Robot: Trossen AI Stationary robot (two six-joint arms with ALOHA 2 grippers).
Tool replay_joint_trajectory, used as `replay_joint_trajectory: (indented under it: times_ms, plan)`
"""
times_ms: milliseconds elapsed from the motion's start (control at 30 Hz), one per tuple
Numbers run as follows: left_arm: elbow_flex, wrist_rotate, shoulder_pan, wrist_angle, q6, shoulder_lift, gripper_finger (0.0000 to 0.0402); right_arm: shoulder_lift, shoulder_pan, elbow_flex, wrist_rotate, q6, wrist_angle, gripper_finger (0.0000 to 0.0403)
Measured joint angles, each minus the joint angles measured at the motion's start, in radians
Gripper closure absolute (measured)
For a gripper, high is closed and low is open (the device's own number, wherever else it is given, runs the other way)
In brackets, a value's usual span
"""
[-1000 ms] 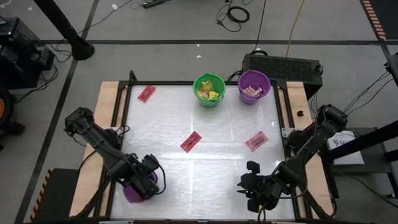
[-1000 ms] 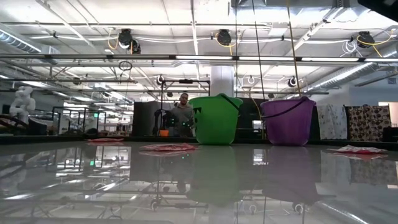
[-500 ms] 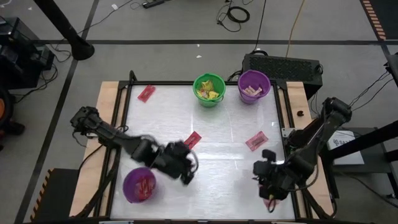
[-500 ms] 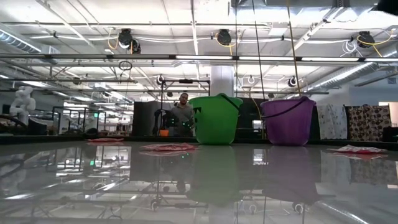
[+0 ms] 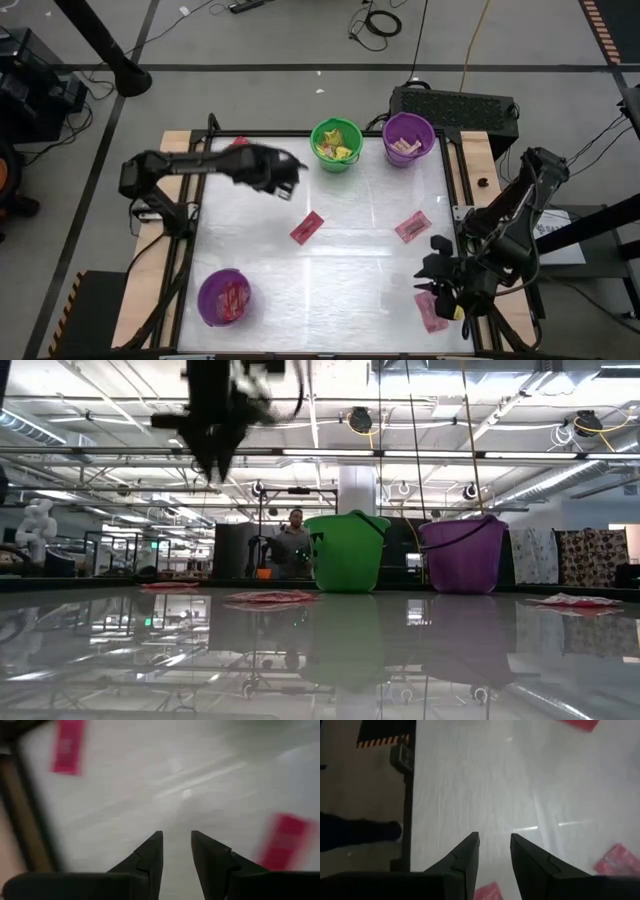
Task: Sort candy by brand, put in halloween buckets
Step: Put the red candy into the bottom violet bucket
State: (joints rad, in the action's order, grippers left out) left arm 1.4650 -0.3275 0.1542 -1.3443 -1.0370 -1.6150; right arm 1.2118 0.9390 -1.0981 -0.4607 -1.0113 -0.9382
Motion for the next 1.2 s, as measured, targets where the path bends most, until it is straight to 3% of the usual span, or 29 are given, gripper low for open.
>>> replay_joint_trajectory:
  times_ms: [133, 300, 467, 600, 833, 1033, 1200]
  plan:
    - [-0.091, 0.028, 0.224, -0.003, 0.258, -0.002, 0.0294, 0.0, -0.021, 0.0, -0.082, -0.003, 0.011, 0.0298]
    - [-0.253, 0.072, 0.433, 0.161, 0.506, -0.002, 0.0294, 0.0, -0.065, 0.0, -0.206, -0.127, 0.011, 0.0298]
    - [-0.366, 0.064, 0.556, 0.31, 0.69, -0.002, 0.0294, 0.0, -0.13, 0.0, -0.304, -0.133, 0.01, 0.0298]
    - [-0.428, 0.012, 0.626, 0.377, 0.796, -0.002, 0.0294, 0.001, -0.205, 0.0, -0.293, -0.137, 0.013, 0.0298]
    - [-0.499, 0.03, 0.72, 0.527, 0.888, -0.002, 0.0245, 0.001, -0.264, 0.0, -0.282, -0.154, 0.08, 0.0298]
    - [-0.538, 0.072, 0.779, 0.597, 0.889, -0.002, 0.0184, 0.001, -0.273, 0.0, -0.189, -0.159, 0.101, 0.0298]
    - [-0.541, 0.087, 0.811, 0.653, 0.838, -0.002, 0.0178, 0.002, -0.272, 0.0, -0.152, -0.159, 0.101, 0.0298]
